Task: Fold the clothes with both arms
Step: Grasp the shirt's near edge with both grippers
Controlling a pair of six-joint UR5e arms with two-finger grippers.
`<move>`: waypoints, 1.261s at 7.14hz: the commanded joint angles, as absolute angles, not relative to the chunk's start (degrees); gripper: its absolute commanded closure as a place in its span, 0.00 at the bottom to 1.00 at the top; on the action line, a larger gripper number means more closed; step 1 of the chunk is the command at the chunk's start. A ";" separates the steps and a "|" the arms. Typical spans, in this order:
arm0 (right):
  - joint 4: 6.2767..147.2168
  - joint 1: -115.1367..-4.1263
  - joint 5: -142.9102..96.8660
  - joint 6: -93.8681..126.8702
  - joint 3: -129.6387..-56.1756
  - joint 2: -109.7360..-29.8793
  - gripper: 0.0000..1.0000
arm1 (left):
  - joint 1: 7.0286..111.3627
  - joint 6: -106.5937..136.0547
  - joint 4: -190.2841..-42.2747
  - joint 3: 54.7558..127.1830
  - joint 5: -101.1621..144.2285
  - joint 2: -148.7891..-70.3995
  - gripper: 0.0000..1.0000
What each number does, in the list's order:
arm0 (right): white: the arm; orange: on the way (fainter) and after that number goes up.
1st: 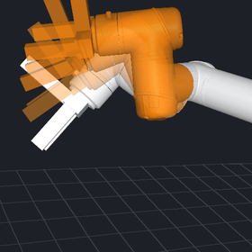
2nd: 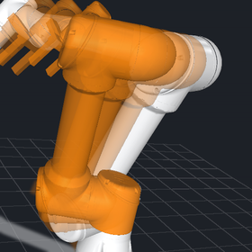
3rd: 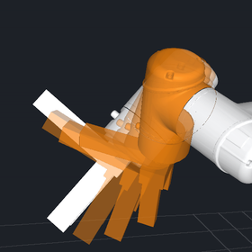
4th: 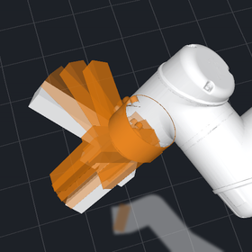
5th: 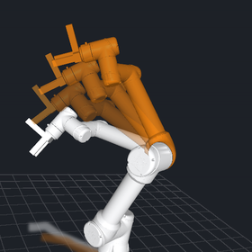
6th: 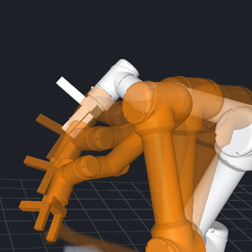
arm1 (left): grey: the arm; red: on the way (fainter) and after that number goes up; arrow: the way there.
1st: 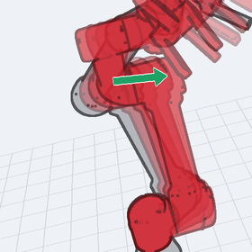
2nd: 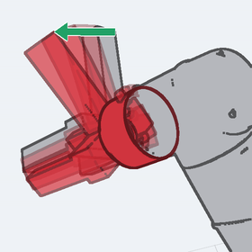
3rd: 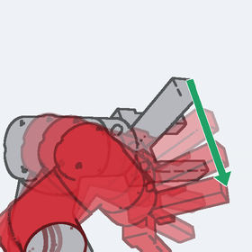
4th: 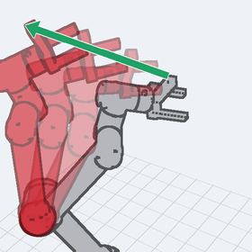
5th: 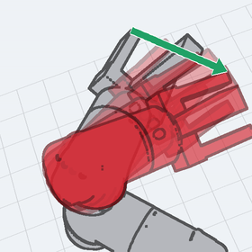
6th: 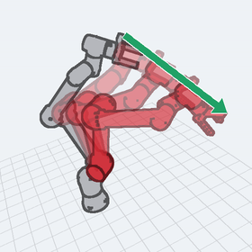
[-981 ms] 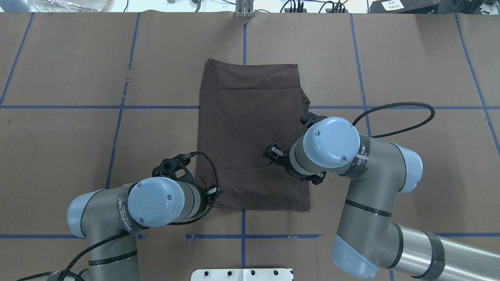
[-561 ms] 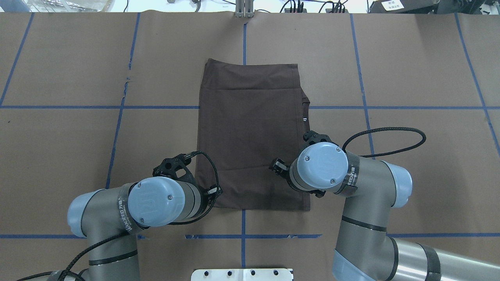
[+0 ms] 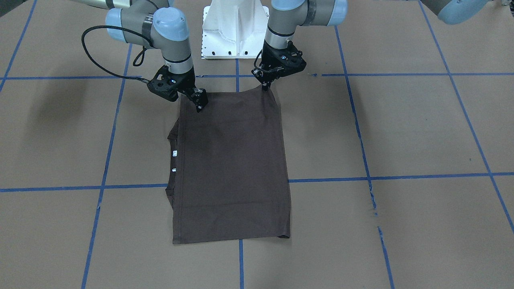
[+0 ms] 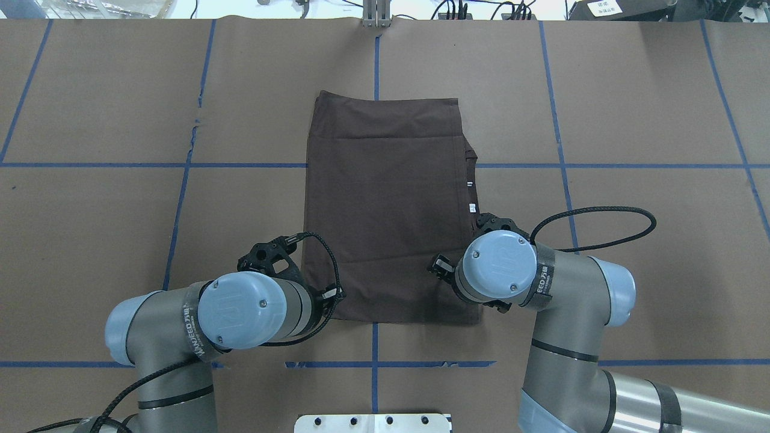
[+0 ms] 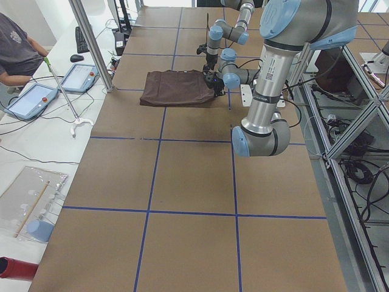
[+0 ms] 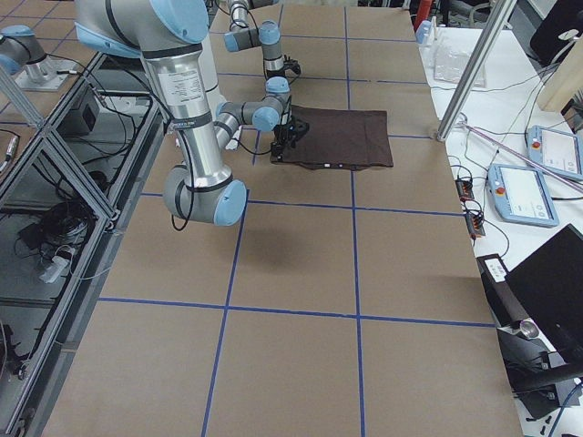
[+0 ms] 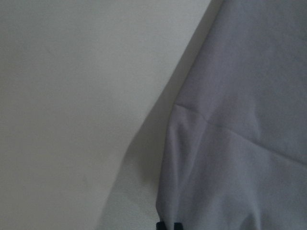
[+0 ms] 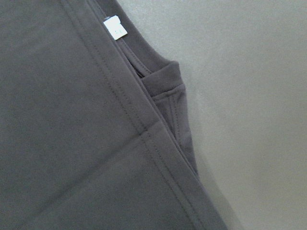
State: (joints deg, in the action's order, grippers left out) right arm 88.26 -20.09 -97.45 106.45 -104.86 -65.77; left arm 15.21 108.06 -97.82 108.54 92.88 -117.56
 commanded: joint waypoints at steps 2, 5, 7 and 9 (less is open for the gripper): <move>87.98 -19.60 -97.56 106.44 -103.09 -65.04 0.00 | 15.29 108.02 -97.74 108.54 92.81 -117.60 1.00; 87.63 -19.69 -97.65 106.44 -103.44 -64.95 0.34 | 15.29 108.02 -97.73 108.63 92.90 -117.60 1.00; 87.71 -19.69 -97.65 106.44 -103.54 -64.95 0.76 | 15.29 108.11 -97.65 109.50 92.99 -117.51 1.00; 87.98 -19.69 -97.65 106.44 -103.88 -64.95 0.89 | 15.29 108.11 -97.47 109.86 92.99 -117.60 1.00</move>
